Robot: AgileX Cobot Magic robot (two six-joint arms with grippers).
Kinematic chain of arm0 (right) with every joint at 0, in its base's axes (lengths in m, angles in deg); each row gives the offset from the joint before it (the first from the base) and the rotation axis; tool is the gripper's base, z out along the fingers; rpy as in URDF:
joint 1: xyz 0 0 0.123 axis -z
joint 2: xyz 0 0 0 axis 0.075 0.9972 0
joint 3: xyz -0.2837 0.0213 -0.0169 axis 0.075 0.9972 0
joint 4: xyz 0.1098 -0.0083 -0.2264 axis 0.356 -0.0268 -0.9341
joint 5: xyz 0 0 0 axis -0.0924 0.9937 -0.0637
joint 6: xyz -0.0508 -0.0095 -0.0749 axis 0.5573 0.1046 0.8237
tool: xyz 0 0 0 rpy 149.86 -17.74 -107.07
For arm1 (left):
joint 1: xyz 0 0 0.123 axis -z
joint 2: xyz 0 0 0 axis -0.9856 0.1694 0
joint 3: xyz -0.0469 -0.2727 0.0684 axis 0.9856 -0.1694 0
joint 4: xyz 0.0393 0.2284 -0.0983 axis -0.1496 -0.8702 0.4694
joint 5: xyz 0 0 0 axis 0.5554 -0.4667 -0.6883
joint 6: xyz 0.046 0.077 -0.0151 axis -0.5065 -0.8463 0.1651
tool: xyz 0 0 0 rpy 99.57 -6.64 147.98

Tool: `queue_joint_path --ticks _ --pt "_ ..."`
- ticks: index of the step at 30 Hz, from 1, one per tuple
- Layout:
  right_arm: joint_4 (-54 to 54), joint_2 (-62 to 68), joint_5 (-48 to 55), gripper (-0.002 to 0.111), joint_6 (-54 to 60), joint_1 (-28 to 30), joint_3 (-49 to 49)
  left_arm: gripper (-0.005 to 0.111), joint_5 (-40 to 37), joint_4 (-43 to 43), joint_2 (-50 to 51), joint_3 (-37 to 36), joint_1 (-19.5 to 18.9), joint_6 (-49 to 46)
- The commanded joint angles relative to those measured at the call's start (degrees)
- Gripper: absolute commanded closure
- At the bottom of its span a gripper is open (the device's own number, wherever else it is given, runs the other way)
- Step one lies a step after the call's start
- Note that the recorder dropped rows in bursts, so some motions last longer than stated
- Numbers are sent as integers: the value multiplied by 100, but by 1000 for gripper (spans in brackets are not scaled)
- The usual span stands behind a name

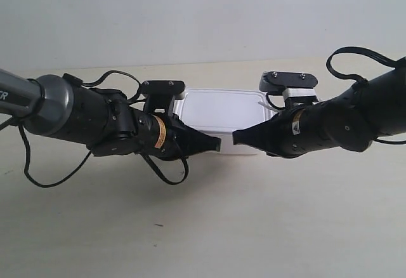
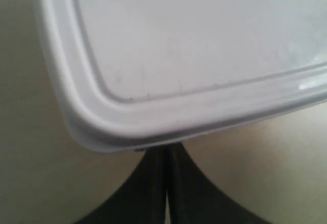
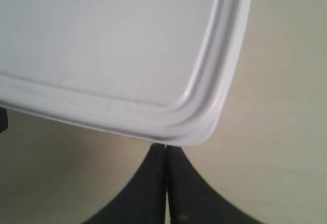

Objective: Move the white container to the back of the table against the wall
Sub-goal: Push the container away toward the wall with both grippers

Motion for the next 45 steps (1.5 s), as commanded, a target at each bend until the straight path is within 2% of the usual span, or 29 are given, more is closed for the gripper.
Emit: queue_joint_path --ticks 1,12,20,31,45 --pt "-2 249 -9 108 25 42 -171 107 30 -9 147 98 -10 -20" --pt "-2 551 67 108 25 42 -647 107 17 -126 285 396 -21 -20" --pt "-2 825 317 108 25 42 -1182 107 -370 -356 357 694 -30 -20" --pt "-2 1092 505 108 25 42 -1718 107 -215 -397 491 844 -410 -7" --pt "-31 1295 530 108 25 66 -1958 107 -215 -421 654 1210 -422 -7"
